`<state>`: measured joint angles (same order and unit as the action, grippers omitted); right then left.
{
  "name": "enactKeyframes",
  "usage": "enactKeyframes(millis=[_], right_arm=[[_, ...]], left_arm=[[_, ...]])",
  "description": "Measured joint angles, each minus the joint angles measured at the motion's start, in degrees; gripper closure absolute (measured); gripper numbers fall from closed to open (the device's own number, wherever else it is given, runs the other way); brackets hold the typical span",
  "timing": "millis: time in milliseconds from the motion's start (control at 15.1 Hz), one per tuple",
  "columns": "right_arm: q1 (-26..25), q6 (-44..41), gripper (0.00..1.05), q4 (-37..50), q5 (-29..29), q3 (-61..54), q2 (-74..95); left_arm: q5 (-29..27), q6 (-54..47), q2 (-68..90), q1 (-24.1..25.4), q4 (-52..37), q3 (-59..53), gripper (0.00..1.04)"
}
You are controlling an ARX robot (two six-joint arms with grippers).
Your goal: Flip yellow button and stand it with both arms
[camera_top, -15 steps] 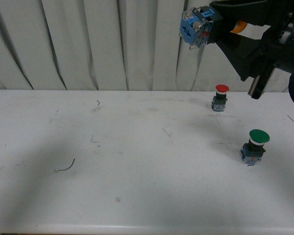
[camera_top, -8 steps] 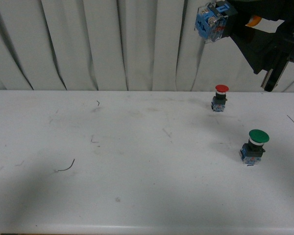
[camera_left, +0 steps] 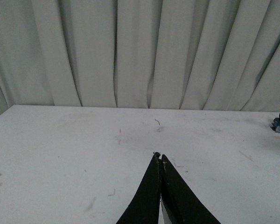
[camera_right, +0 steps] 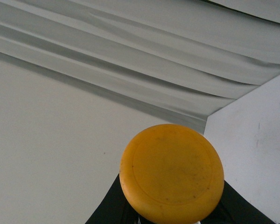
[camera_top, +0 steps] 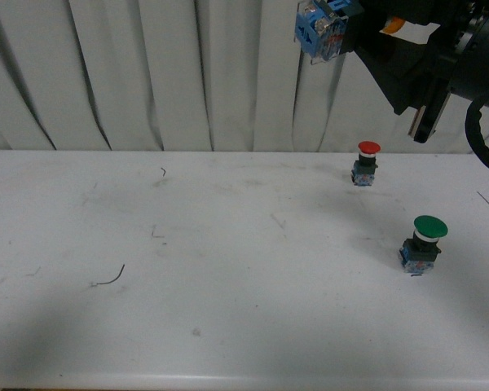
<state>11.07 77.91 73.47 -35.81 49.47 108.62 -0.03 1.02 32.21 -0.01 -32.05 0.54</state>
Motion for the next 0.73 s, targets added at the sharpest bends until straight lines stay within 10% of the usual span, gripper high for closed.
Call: enactKeyframes(millis=[731], right_arm=[[0.9,-0.1,0.76,0.1,0.1,0.4,0.1]], left_arm=[[0.0,0.0,-16.5,0.0,16.4,0.0,1.03]])
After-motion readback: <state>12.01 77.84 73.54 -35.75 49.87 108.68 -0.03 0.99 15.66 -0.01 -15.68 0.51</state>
